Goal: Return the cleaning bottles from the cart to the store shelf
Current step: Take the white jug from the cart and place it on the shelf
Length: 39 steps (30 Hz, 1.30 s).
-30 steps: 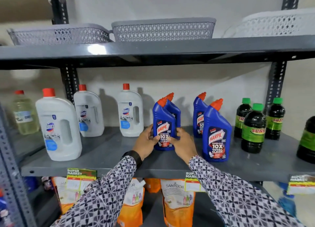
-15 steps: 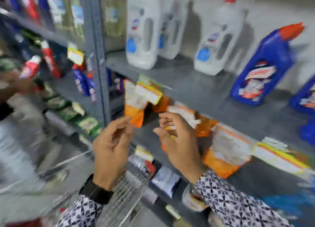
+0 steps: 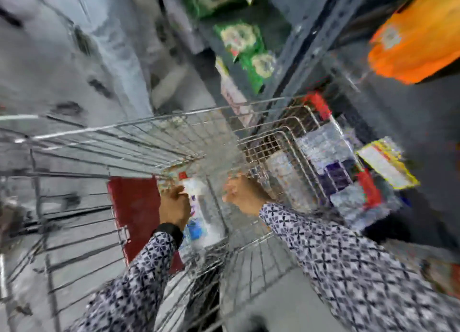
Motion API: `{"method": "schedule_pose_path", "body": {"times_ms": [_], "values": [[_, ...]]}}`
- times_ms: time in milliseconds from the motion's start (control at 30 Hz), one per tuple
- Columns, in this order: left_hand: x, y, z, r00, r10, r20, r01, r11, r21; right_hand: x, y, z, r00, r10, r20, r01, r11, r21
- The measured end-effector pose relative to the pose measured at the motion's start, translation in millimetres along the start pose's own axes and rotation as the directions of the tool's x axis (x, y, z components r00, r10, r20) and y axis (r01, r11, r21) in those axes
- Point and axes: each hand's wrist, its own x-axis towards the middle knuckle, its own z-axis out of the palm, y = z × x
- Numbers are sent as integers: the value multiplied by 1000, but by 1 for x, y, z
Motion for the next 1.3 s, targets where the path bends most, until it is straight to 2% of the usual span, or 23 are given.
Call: {"method": "schedule_pose_path", "body": {"times_ms": [67, 167, 267, 333, 433, 600, 700, 800, 867, 933, 1000, 1033, 1100, 1167, 1233, 1300], "values": [[24, -19, 5, 996, -82, 27, 71, 955, 288, 33, 7, 23, 988, 95, 120, -78, 986, -146], [50, -40, 18, 983, -118, 140, 9, 795, 607, 73, 19, 61, 972, 207, 114, -184, 965, -187], [63, -53, 28, 963, -120, 241, -116, 622, 775, 89, 22, 96, 960, 273, 56, -260, 951, -168], [66, -61, 33, 961, -137, 239, -115, 589, 800, 94, 23, 111, 955, 295, -23, -295, 943, -153], [70, -80, 41, 975, -195, 106, 81, 758, 647, 93, 19, 121, 951, 296, -90, -305, 945, -119], [70, -81, 30, 950, -311, 31, 291, 915, 280, 72, 1, 81, 944, 308, -120, -320, 943, -90], [22, -45, 19, 948, -288, 140, 300, 951, -76, 23, -12, 38, 947, 249, -202, -261, 965, -34], [-48, -1, 12, 956, -110, 273, 204, 916, -345, -56, -23, -15, 945, 172, -277, -169, 985, 35], [-111, 38, 7, 939, 35, 342, 114, 907, -405, -130, -29, -58, 921, 101, -376, -100, 995, 23], [-175, 72, 1, 879, 202, 432, 12, 896, -444, -203, -31, -93, 868, 48, -495, -60, 998, -9], [-245, 103, 0, 751, 385, 536, -110, 874, -473, -284, -28, -124, 789, 3, -615, -42, 998, -49], [-279, 117, 1, 683, 465, 563, -176, 853, -491, -324, -25, -137, 735, -15, -677, -32, 998, -58], [-354, 146, 7, 537, 596, 596, -287, 794, -535, -414, -14, -160, 574, -10, -819, 17, 1000, 0], [-420, 170, 15, 387, 691, 610, -364, 723, -587, -496, -1, -170, 452, 2, -892, 208, 972, 107], [-486, 192, 25, 262, 759, 596, -433, 645, -630, -575, 9, -175, 361, 24, -932, 425, 886, 187], [-547, 208, 34, 116, 802, 586, -487, 560, -670, -643, 18, -177, 264, 55, -963, 561, 803, 199]]}}
